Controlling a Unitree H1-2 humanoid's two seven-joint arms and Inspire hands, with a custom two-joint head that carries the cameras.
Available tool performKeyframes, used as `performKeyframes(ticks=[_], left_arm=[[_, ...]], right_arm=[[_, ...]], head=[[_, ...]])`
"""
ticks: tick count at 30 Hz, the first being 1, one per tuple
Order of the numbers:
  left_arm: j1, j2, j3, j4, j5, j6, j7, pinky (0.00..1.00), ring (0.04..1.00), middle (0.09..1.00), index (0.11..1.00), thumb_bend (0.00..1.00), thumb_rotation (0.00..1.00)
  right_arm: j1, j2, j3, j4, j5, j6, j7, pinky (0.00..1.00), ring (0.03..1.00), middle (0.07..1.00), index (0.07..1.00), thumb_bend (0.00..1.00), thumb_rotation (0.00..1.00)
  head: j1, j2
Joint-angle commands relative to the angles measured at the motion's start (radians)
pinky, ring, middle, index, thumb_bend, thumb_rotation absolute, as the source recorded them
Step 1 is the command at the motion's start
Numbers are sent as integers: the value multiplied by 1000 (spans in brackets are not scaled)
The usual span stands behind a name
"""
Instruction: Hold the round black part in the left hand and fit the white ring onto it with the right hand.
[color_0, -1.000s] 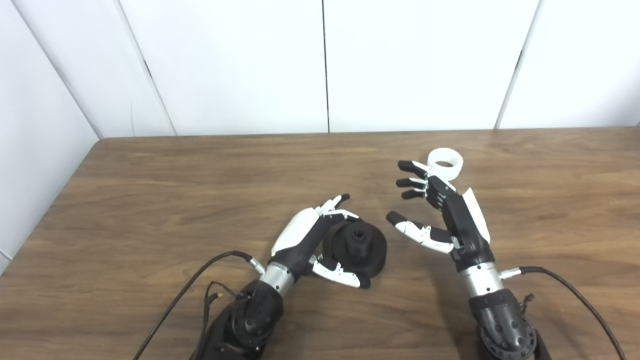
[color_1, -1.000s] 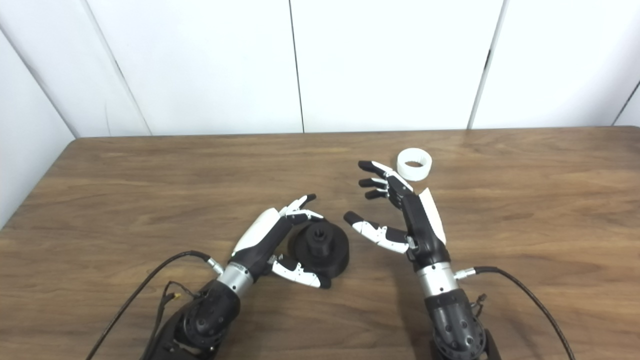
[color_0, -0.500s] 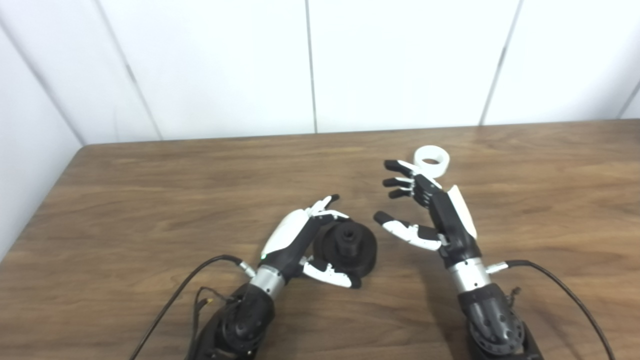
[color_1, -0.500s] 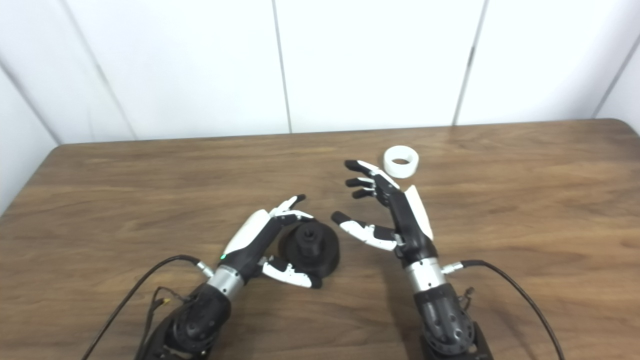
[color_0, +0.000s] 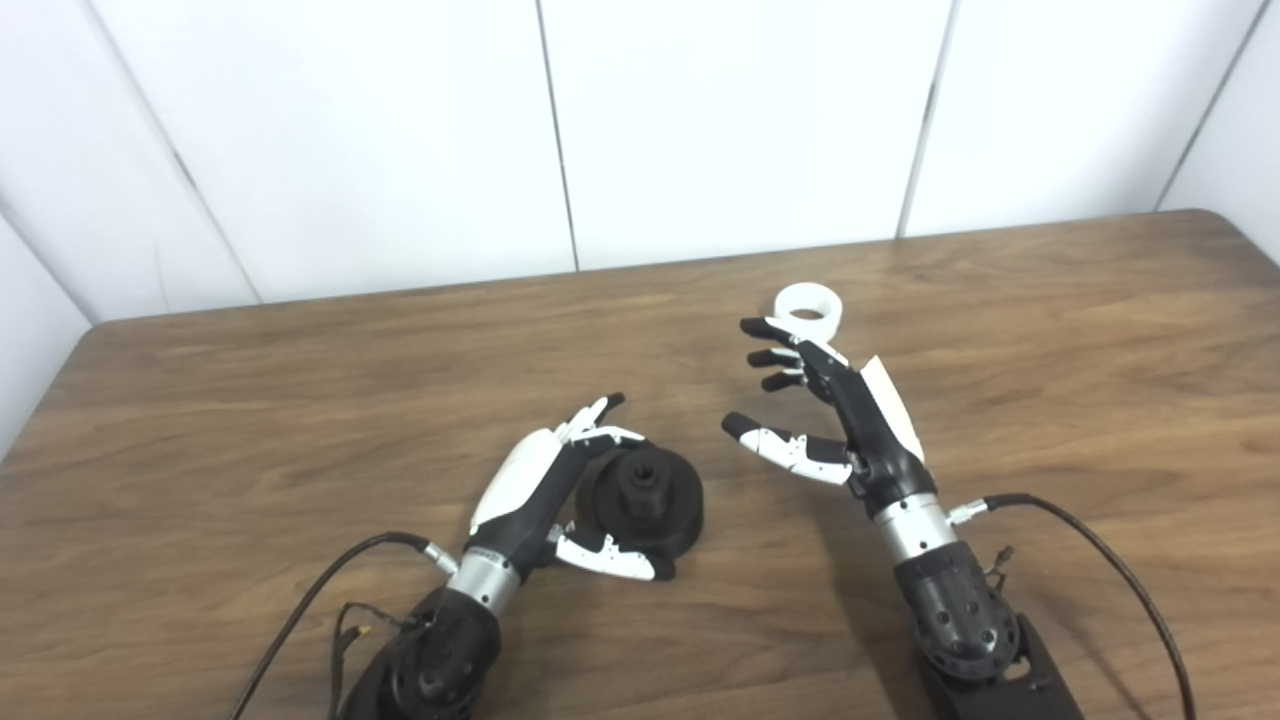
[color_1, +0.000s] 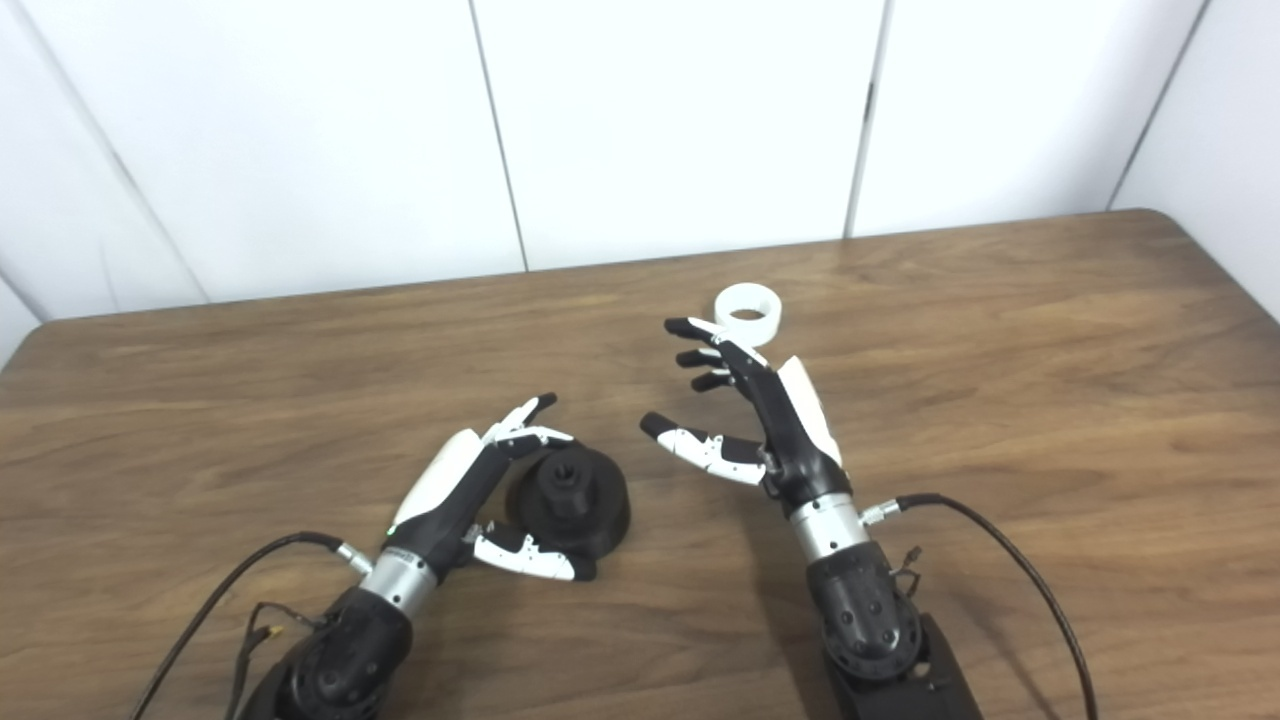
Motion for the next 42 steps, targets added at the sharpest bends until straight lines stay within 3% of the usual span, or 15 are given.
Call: performKeyframes(ticks=[1, 12, 20, 30, 35, 42], left_arm=[[-25, 4, 8, -32, -3, -20, 5, 1000, 1000, 1000, 639, 968, 226], [-20, -11, 6, -27, 2, -19, 8, 1000, 1000, 1000, 645, 975, 232], [-15, -18, 9, -35, 3, -11, 4, 1000, 1000, 1000, 642, 971, 207], [-15, -21, 7, -24, 7, -21, 10, 1000, 1000, 1000, 640, 971, 207], [-14, -23, 2, -22, 13, -18, 9, 1000, 1000, 1000, 639, 972, 220], [-14, -25, -1, -18, 9, -24, 7, 1000, 1000, 1000, 639, 976, 233]], right_arm=[[-45, -31, -24, -34, -36, 0, -27, 688, 766, 830, 816, 623, 295], [-125, -96, -78, -21, -73, 48, -43, 708, 805, 861, 816, 682, 375], [-206, -166, -99, 19, -147, 131, -38, 871, 949, 951, 832, 698, 435], [-365, -270, -75, 114, -173, 237, 19, 750, 941, 974, 837, 723, 397], [-464, -330, -30, 266, -190, 186, 27, 746, 938, 973, 834, 772, 500], [-572, -376, 59, 490, -234, 103, -7, 833, 954, 966, 830, 851, 606]], head=[[0, -1], [0, -4], [11, -4], [14, -11], [20, -15], [27, -18]])
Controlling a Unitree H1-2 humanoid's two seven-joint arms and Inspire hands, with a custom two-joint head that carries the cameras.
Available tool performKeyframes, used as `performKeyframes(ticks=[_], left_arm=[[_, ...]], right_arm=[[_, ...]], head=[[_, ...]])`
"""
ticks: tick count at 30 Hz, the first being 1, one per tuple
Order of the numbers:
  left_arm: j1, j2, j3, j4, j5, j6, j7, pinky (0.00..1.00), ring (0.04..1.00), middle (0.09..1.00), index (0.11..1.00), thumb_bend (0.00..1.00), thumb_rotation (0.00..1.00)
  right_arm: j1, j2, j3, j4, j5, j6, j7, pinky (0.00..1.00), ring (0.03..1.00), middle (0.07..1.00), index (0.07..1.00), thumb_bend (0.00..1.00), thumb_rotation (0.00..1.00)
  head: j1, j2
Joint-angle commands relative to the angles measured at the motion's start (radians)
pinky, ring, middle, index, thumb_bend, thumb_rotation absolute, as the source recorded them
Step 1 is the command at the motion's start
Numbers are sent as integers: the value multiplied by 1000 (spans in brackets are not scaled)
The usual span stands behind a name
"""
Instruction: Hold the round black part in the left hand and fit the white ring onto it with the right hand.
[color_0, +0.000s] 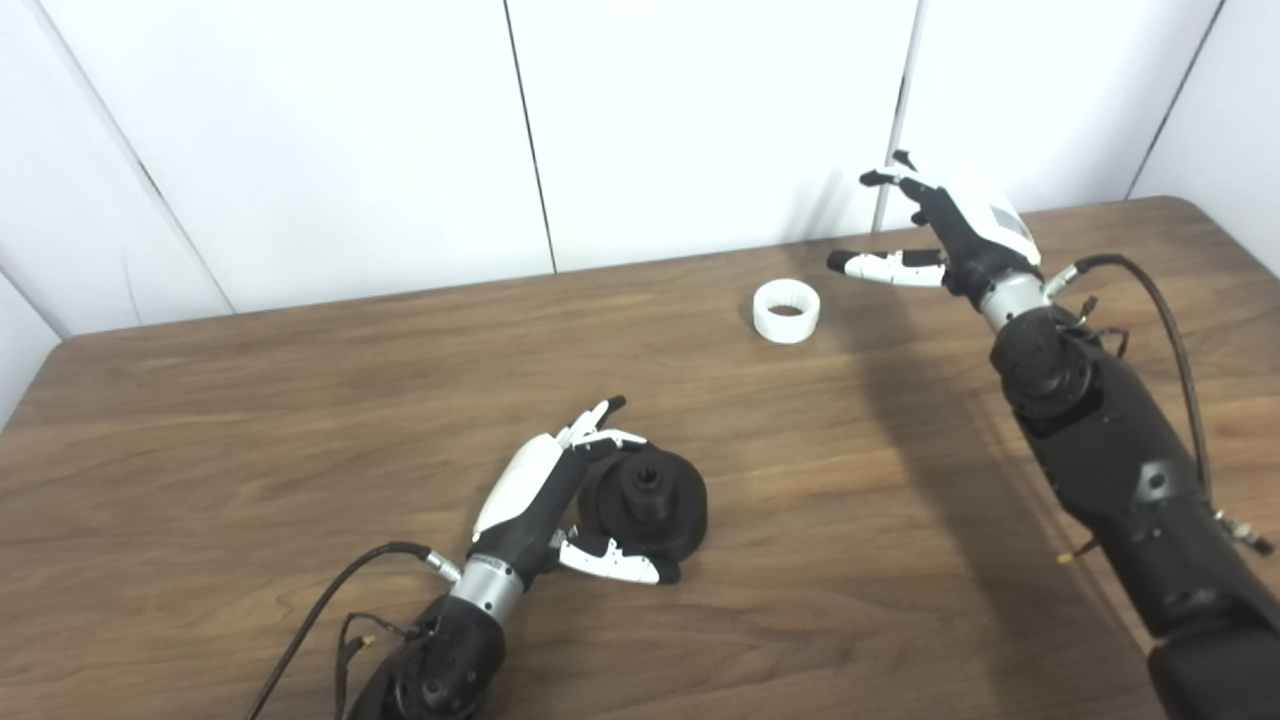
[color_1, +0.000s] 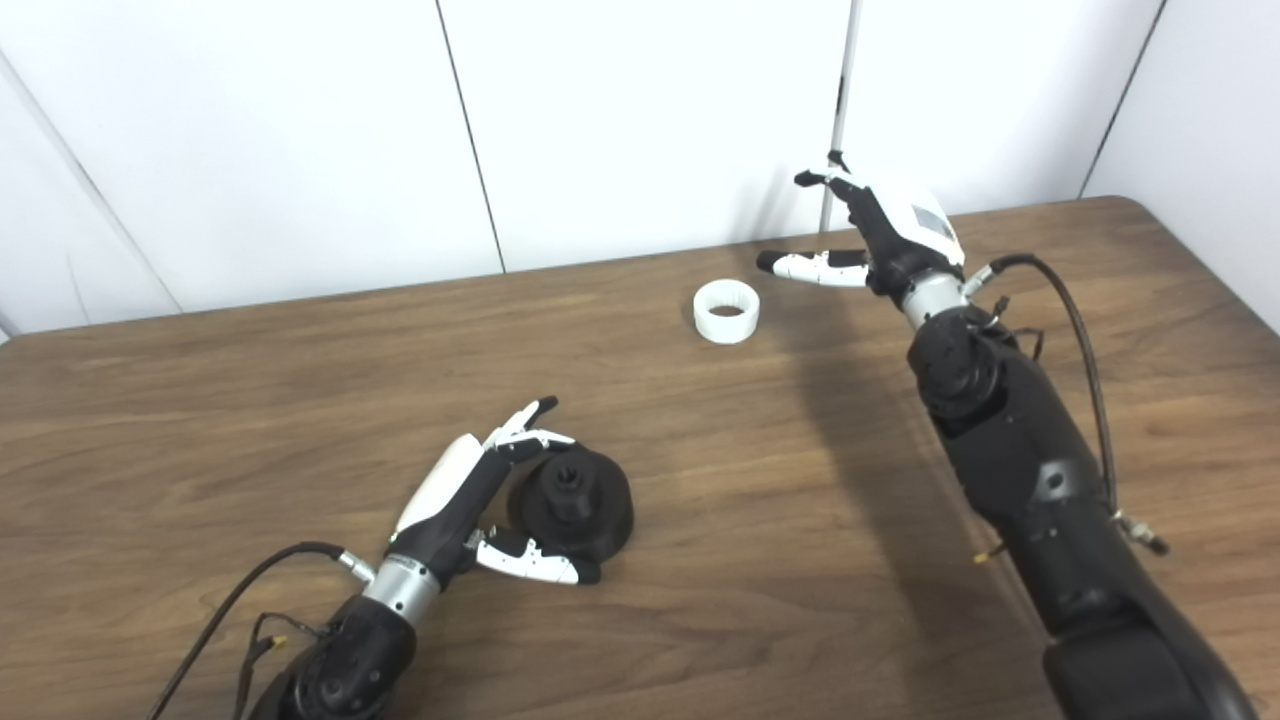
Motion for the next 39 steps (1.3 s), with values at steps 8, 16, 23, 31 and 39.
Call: performKeyframes(ticks=[8, 16, 23, 31, 39], left_arm=[[-26, -1, 0, -25, 9, -4, 3, 1000, 1000, 1000, 641, 980, 235], [-27, -6, 3, -31, 10, 4, 4, 1000, 1000, 1000, 639, 968, 209], [-25, -7, 3, -34, 14, 10, 5, 1000, 1000, 1000, 638, 966, 213], [-22, -9, 5, -27, 13, 7, 9, 1000, 1000, 1000, 637, 970, 213], [-20, -7, 4, -24, 10, -1, 9, 1000, 1000, 1000, 636, 969, 227]], right_arm=[[-166, -34, 122, 164, -72, -30, 15, 1000, 1000, 1000, 887, 979, 666], [-214, -16, 187, 253, -96, -7, 36, 1000, 1000, 1000, 913, 1000, 727], [-199, 11, 208, 266, -100, -14, 17, 1000, 1000, 1000, 902, 1000, 771], [-177, 39, 217, 255, -100, -6, 21, 1000, 1000, 1000, 900, 1000, 796], [-152, 60, 219, 223, -93, 8, 38, 1000, 1000, 1000, 865, 1000, 775]], head=[[9, 3], [32, 6], [35, 8], [39, 8], [43, 11]])
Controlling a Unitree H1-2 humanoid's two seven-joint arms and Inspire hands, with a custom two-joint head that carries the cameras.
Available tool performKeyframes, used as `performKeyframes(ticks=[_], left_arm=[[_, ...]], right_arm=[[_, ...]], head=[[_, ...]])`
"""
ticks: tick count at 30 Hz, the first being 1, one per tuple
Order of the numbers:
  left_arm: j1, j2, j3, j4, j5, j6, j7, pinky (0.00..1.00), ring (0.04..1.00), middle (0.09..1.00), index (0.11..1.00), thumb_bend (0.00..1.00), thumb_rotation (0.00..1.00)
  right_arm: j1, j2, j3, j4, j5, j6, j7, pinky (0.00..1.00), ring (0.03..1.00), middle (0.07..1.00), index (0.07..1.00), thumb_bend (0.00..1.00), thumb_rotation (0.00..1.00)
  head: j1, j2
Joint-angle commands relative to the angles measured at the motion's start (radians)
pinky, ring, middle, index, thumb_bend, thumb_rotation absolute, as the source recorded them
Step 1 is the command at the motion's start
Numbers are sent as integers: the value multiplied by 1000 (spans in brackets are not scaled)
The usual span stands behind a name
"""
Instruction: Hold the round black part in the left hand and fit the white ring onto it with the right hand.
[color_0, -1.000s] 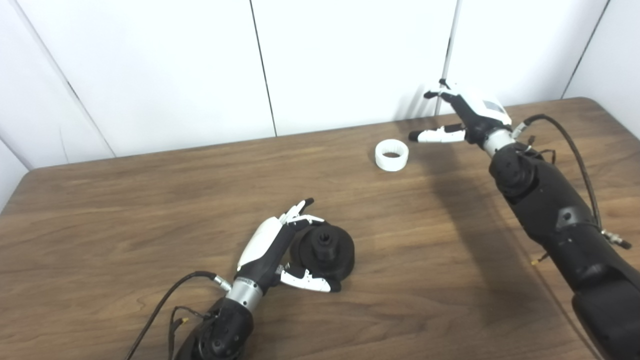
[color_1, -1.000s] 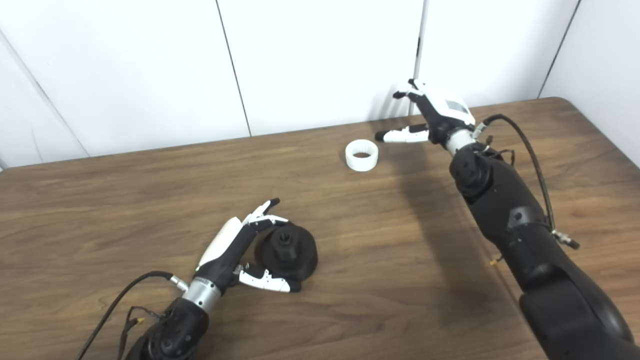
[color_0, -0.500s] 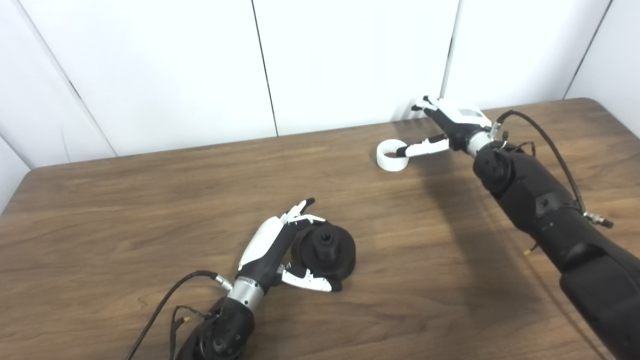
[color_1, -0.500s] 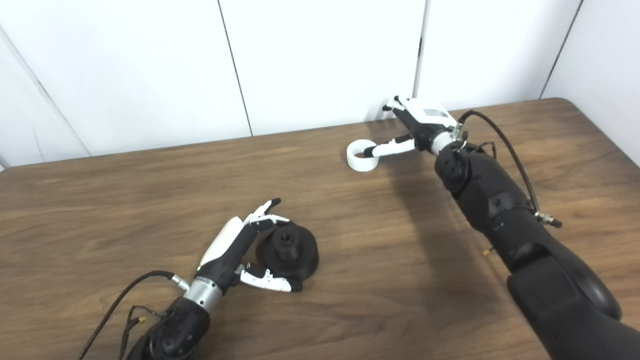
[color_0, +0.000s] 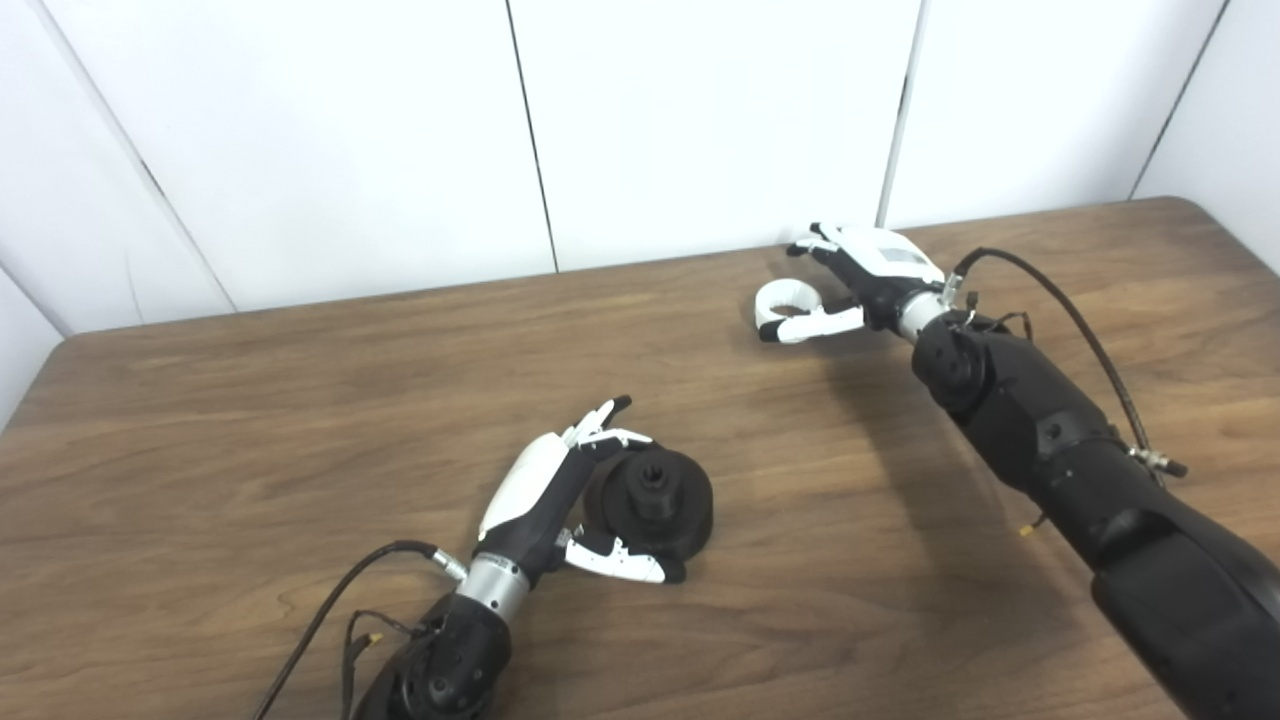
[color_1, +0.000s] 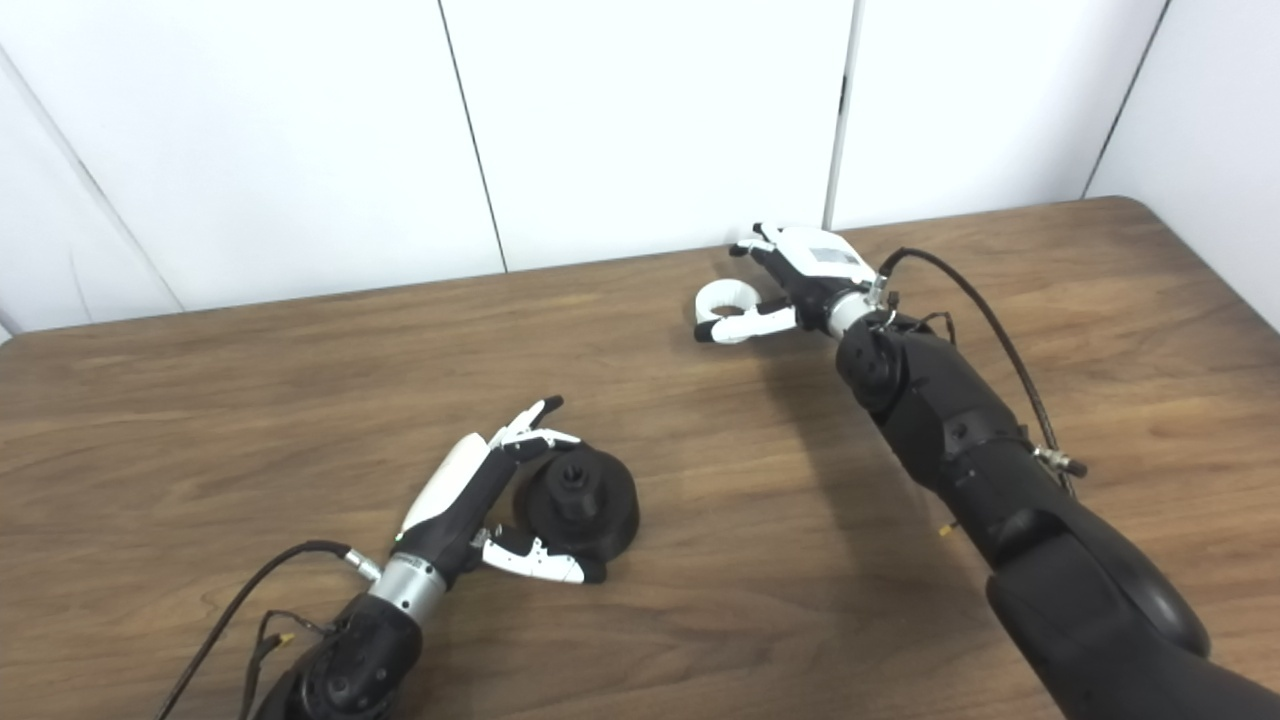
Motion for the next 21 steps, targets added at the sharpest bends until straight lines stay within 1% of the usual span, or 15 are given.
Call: performKeyframes(ticks=[1, 5, 9, 14, 21], left_arm=[[-20, 0, 3, -23, 7, -8, 10, 1000, 1000, 1000, 637, 968, 228], [-18, 1, 3, -32, 9, 3, 5, 1000, 1000, 1000, 639, 966, 225], [-16, 2, 4, -31, 7, -2, 8, 1000, 1000, 1000, 636, 972, 237], [-12, 5, 4, -35, 3, -3, 3, 1000, 1000, 1000, 638, 971, 236], [-8, 9, 9, -37, -2, -9, 5, 1000, 1000, 1000, 640, 969, 240]], right_arm=[[-34, 0, -5, -49, 7, 16, 4, 1000, 1000, 1000, 864, 1000, 774], [-21, 3, -6, -70, 8, 34, 20, 1000, 1000, 1000, 858, 1000, 747], [-16, 4, -7, -49, 7, 14, 0, 1000, 1000, 1000, 844, 1000, 729], [-17, 3, -3, -37, -1, 17, -7, 1000, 1000, 1000, 838, 1000, 695], [-14, -1, -3, -19, -6, 14, -20, 1000, 1000, 1000, 832, 1000, 620]], head=[[0, 1], [1, 3], [2, 5], [4, 5], [7, 5]])
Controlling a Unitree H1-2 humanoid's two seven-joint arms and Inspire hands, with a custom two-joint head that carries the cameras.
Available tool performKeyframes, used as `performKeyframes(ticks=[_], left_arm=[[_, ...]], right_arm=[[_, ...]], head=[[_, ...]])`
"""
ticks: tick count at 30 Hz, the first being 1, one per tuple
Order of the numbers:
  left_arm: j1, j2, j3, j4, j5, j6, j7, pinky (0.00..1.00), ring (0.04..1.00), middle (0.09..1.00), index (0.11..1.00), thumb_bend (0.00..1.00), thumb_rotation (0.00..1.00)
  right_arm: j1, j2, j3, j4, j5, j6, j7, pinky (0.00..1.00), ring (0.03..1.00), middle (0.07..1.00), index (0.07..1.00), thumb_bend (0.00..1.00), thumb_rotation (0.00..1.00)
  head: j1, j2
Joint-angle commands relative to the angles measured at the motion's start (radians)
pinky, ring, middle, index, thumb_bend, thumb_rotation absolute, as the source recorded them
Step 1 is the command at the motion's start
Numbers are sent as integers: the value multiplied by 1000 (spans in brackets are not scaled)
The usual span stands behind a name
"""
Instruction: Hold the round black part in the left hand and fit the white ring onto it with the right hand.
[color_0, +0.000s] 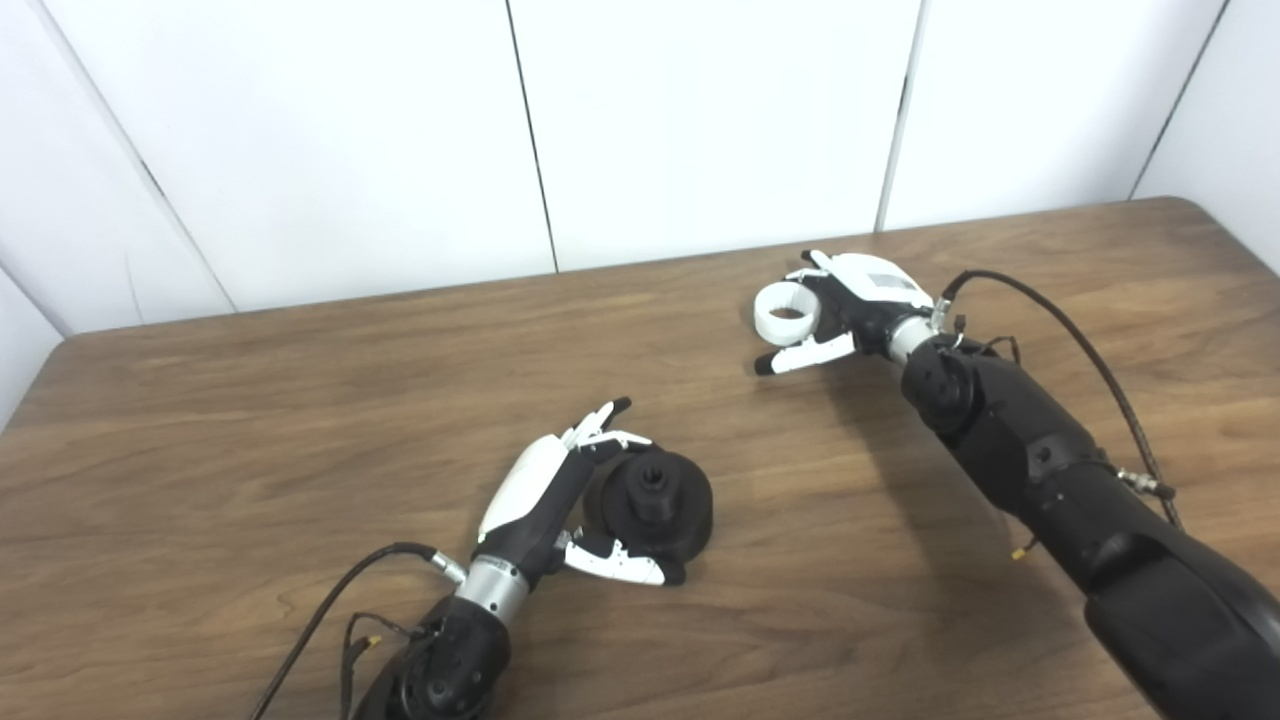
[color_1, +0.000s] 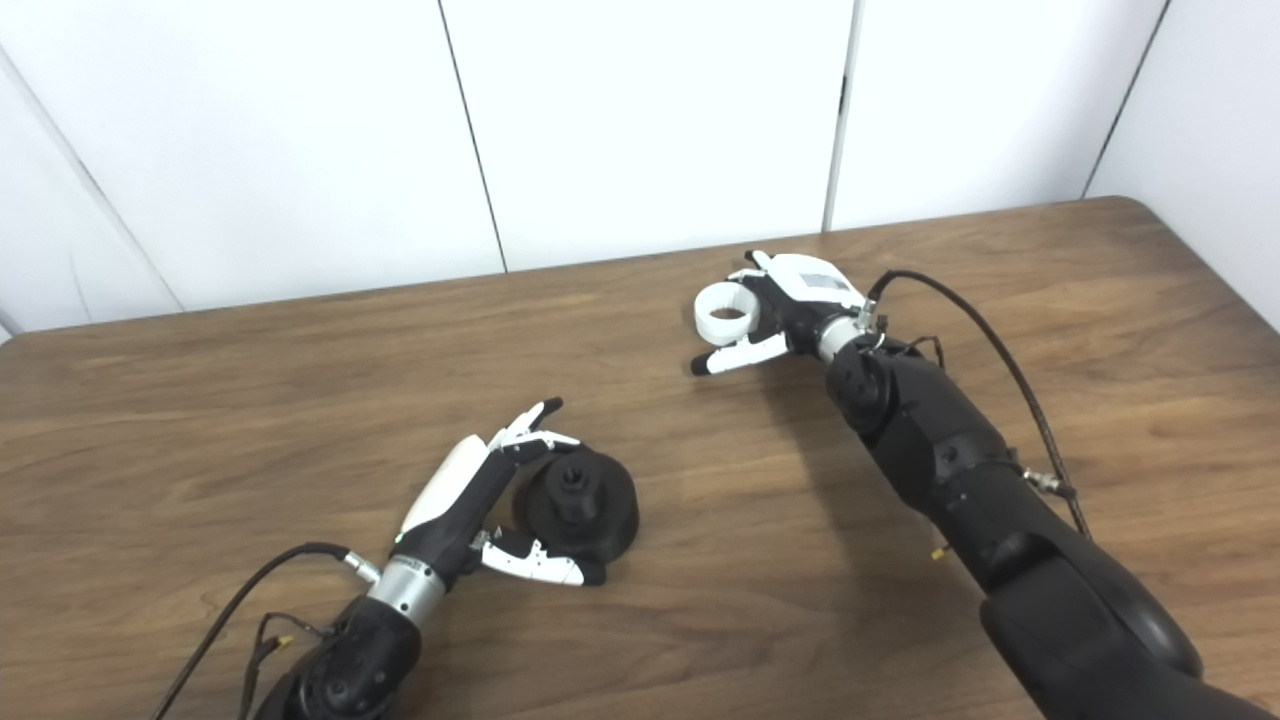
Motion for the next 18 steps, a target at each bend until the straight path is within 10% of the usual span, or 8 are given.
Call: performKeyframes(ticks=[1, 18], left_arm=[[-15, 6, 9, -28, -2, -11, 7, 1000, 1000, 1000, 640, 969, 242], [-9, 10, 11, -35, -7, -6, 0, 1000, 1000, 1000, 641, 966, 237]], right_arm=[[-44, -19, -4, -1, -3, -17, -34, 1000, 1000, 1000, 831, 1000, 614], [-28, -19, -30, 15, 29, -51, -123, 1000, 1000, 1000, 759, 894, 501]], head=[[0, 1], [2, 5]])
